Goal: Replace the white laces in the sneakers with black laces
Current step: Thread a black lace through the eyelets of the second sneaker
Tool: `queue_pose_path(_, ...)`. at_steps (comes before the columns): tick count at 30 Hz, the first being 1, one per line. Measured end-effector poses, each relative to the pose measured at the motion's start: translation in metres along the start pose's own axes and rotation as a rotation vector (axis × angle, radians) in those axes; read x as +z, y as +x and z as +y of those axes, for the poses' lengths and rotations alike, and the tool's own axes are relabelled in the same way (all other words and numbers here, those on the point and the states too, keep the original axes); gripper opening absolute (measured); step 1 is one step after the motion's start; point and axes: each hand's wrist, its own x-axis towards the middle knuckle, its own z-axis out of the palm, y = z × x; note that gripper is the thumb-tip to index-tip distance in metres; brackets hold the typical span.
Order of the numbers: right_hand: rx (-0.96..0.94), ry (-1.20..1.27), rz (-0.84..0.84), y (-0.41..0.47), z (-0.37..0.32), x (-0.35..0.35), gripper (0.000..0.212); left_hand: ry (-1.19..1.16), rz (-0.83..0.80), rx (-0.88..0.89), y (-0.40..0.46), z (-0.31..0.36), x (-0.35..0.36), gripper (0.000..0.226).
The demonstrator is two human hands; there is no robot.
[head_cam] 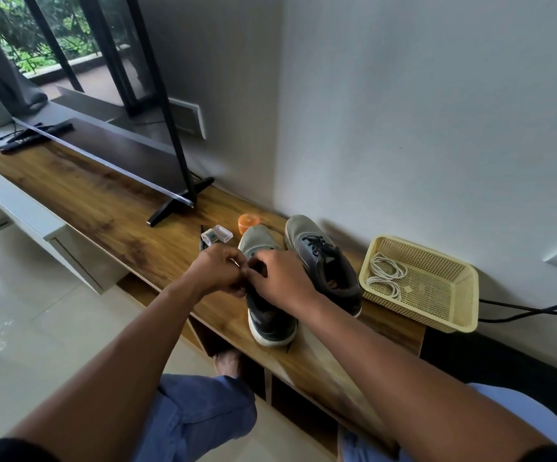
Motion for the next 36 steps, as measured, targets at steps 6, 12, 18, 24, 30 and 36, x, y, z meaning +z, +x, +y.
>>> queue_pose_path(6,-0.056,-0.196,0.033,-0.002,-0.006,-0.003,0.030,-0.045,0.074,0.012,-0.005,0.005,-0.005,0.015)
queue_pose_path(12,0.010,-0.227,0.009,-0.002,-0.004,-0.007,0.030,-0.524,0.282,0.047,-0.010,0.009,-0.024,0.022)
queue_pose_path(18,0.034,-0.238,-0.019,-0.003,-0.004,-0.007,0.026,-1.084,0.345,0.023,-0.003,0.004,-0.052,0.034)
queue_pose_path(24,-0.038,-0.196,-0.020,-0.008,-0.003,-0.007,0.031,0.401,0.093,0.297,0.002,-0.011,-0.027,0.011)
queue_pose_path(30,-0.189,-0.470,0.051,-0.021,0.006,-0.004,0.035,0.706,-0.070,0.276,0.005,-0.005,-0.007,0.026)
queue_pose_path(36,-0.056,-0.366,0.122,-0.023,0.011,-0.010,0.045,-0.110,0.199,0.173,-0.008,0.008,-0.028,0.025)
